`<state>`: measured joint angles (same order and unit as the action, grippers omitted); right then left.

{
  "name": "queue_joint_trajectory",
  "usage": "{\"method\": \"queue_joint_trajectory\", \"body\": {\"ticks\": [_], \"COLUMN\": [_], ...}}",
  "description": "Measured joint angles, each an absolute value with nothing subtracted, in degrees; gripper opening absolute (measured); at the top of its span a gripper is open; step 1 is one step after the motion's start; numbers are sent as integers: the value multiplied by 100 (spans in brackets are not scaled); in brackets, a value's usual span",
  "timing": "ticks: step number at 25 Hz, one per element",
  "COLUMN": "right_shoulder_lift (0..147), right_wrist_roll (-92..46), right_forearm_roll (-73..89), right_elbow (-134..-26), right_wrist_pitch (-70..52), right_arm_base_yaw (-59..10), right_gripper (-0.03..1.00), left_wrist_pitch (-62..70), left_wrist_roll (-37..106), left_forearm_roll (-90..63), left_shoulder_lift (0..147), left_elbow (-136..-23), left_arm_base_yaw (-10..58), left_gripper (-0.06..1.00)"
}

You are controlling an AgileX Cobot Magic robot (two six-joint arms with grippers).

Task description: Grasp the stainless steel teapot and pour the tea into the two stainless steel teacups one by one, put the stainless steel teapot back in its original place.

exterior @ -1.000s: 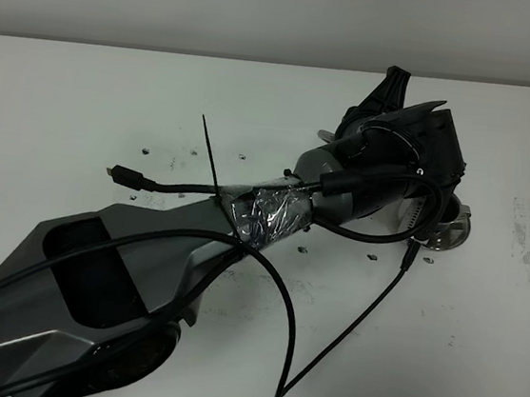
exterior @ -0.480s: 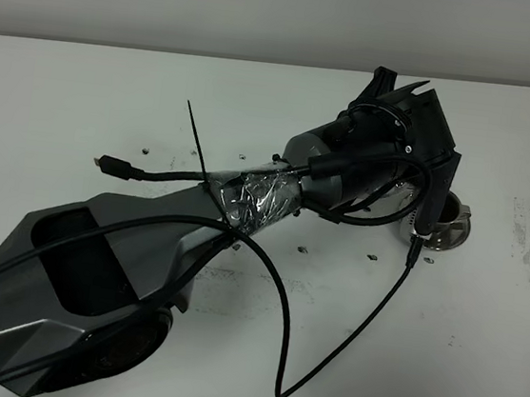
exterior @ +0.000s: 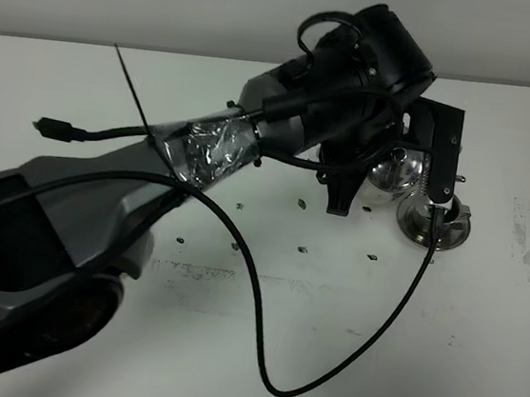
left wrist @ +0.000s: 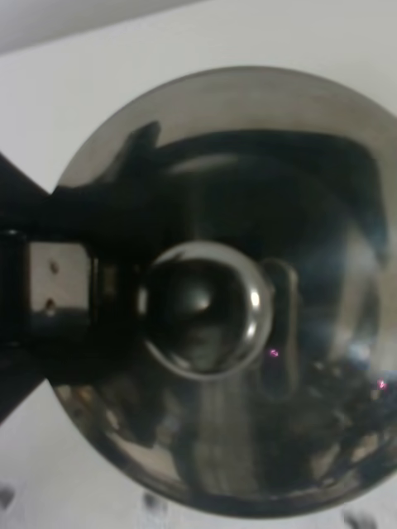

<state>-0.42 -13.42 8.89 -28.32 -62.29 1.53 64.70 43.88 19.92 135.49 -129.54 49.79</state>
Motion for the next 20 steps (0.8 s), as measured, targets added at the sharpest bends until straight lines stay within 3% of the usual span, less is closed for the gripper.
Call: {"method": "queue_joint_trajectory", "body": {"ticks": [7,20], "right_shoulder_lift": [-42,-42], "right_wrist_roll": [-1342,-1342], "right_forearm_roll": [889,889], "right_elbow": [-2832,-2832], "right_wrist_pitch": [-6229,-6229], "right_arm_base_yaw": [153,153], "right_gripper": [42,42], "left_wrist_pitch": [6136,4724], "left_wrist_roll": [4216,3561], "left_forearm_roll": [1396,59], "left_shoulder_lift": [12163,12034], "left_elbow": [-10950,-9733], "left_arm_base_yaw": [4759,4527], "left_gripper": [19,19]}}
